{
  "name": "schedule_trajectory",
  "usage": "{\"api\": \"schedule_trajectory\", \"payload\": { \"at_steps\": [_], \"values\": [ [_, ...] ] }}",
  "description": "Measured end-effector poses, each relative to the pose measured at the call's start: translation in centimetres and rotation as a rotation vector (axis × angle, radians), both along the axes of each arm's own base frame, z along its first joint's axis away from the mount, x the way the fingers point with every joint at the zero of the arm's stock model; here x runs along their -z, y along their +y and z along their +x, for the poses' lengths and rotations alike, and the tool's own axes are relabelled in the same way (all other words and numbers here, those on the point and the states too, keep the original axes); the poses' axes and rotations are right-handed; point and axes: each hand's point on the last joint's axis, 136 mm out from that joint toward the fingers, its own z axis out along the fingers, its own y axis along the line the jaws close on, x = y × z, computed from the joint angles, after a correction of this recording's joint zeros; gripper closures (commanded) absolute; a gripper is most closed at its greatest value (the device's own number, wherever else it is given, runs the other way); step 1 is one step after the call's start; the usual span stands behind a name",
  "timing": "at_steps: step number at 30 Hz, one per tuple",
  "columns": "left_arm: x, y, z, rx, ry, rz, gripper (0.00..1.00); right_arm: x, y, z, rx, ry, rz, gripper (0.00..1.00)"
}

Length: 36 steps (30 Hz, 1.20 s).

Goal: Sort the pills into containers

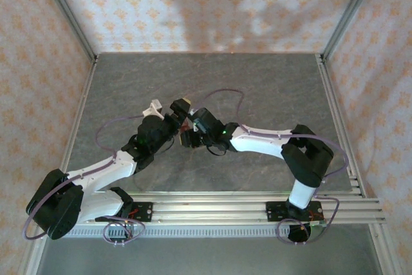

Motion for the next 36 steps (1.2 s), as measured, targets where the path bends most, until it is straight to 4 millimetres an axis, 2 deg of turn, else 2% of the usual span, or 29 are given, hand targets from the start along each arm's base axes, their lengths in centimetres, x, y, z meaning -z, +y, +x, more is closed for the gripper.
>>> {"api": "schedule_trajectory", "payload": {
  "at_steps": [6,11,15,18,23,29,36],
  "values": [
    [-0.5,0.4,-0.1,-0.018,-0.006,-0.012,0.0,0.0,0.1,-0.1,-0.004,0.001,0.001,0.61],
    [-1.5,2.9,-1.1,-0.104,-0.009,0.037,0.0,0.9,-0.6,-0.3,-0.012,0.004,-0.023,0.61],
    [-1.3,5.3,-1.8,-0.17,0.008,0.101,0.0,1.3,-1.2,0.0,-0.021,-0.007,-0.047,0.61],
    [-0.2,7.2,-2.0,-0.214,0.043,0.158,0.0,2.4,-1.6,0.3,-0.037,-0.009,-0.093,0.61],
    [3.0,9.4,-2.5,-0.242,0.132,0.271,0.0,4.9,-1.8,0.5,-0.084,0.0,-0.193,0.61],
    [4.9,10.0,-3.3,-0.22,0.18,0.366,0.0,6.5,-1.9,0.6,-0.138,-0.004,-0.264,0.59],
    [6.2,10.3,-3.8,-0.206,0.206,0.401,0.0,7.0,-1.6,0.8,-0.163,-0.009,-0.285,0.56]
  ]
}}
